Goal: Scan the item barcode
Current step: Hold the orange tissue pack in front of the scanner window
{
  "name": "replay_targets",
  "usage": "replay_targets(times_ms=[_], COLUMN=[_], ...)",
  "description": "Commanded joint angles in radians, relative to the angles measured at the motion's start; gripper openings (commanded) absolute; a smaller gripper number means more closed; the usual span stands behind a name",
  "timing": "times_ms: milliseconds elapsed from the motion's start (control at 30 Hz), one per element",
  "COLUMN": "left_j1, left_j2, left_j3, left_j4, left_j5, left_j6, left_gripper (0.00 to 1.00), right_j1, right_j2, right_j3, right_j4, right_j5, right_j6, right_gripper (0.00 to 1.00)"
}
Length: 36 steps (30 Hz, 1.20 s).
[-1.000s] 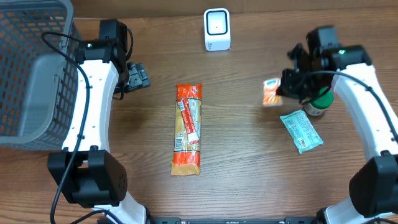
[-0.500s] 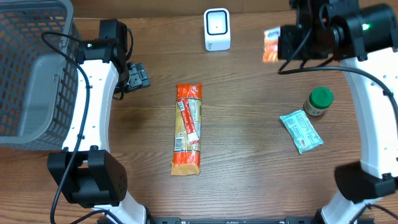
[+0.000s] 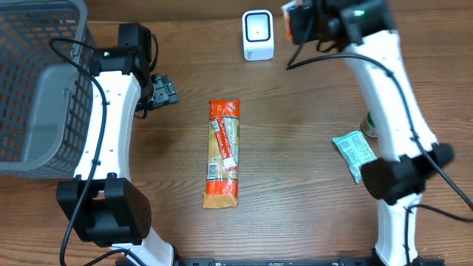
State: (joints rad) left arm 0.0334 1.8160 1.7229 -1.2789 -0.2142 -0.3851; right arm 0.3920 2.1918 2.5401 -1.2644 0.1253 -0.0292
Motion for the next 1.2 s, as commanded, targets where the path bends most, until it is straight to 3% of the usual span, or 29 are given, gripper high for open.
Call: replay_targets(times_ms=[0,633,1167], left_j1=[-0.001,-0.001,-0.001], left_j2=[-0.001,-0.001,-0.001], left_j3=[-0.003,-0.003,-0.003], left_j4=[0.001,0.001,0.001], left_j5=[-0.01,-0.01,-0.01], left_j6=[0.015,0.015,0.015], left_gripper=[1.0,1.0,1.0], right_j1=[0.041,0.093,0.104], right_j2=[0.07,0.355,0.414], right_j3=[0.0,0.0,0.0], right_j4=[0.08,0.414,0.648], right_j5=[0.136,0.312,0.311], right_j6=[-0.224,-0.681,-0.743], right_gripper=[0.04,0.04,0.04])
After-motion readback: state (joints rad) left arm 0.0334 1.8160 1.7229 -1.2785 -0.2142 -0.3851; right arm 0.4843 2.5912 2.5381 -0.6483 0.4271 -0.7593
